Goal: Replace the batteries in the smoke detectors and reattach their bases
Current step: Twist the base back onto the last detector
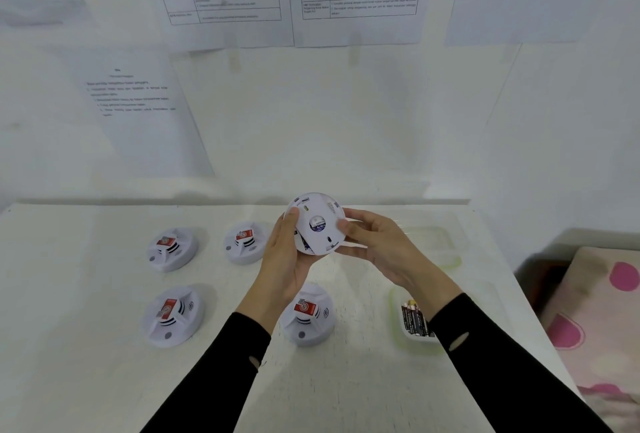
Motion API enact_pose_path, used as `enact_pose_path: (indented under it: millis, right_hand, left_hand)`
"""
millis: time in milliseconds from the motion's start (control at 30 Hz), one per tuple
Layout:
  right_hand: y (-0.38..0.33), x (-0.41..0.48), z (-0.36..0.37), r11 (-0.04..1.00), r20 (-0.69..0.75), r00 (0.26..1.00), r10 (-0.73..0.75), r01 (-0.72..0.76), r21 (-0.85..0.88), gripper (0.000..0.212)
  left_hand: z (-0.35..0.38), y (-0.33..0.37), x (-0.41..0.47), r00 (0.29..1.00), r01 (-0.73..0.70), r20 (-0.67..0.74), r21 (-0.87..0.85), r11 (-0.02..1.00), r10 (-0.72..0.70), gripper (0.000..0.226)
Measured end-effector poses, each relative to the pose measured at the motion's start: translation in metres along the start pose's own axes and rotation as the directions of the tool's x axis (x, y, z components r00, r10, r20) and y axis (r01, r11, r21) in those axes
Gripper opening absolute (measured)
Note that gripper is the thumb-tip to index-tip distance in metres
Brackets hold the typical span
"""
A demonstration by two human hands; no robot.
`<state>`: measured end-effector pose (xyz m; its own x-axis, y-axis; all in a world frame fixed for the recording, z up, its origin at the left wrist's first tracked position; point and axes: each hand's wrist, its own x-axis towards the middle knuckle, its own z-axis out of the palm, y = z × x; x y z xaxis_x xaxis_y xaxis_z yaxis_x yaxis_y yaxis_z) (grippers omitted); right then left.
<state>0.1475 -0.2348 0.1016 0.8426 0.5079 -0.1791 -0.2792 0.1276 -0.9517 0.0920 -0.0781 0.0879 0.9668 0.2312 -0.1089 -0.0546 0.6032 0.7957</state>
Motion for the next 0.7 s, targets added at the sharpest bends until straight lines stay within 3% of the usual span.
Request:
enact_pose_path:
  millis: [267,467,567,700]
  right_hand:
    - [0.0039,0.0056,0.0073,0.998,-0.056,0.997,-0.046,0.044,-0.041,0.039]
    - [0.0043,0.0075,0.0058,0.997,-0.03,0.999,-0.039,0.036,-0.073,0.041]
    - [0.0036,0.0085,0.0056,0.998,-0.039,0.999,-0.033,0.031,-0.049,0.041]
    - [0.0025,0.0077,0.0053,0.999,-0.011,1.0,0.009,-0.008,0.049,0.037]
  left_hand:
    - [0.0029,-0.0017,0.0045,0.997,-0.009,-0.08,0.01,1.0,0.01,0.046]
    - [-0.0001,-0.0019,0.0046,0.999,0.017,-0.048,-0.01,1.0,-0.018,0.045]
    - [-0.0012,-0.0005,0.0027,0.999,0.033,-0.007,-0.067,0.997,-0.034,0.036]
    - [-0.0011,0.0009,0.0014,1.0,0.026,0.009,-0.079,0.997,-0.026,0.042]
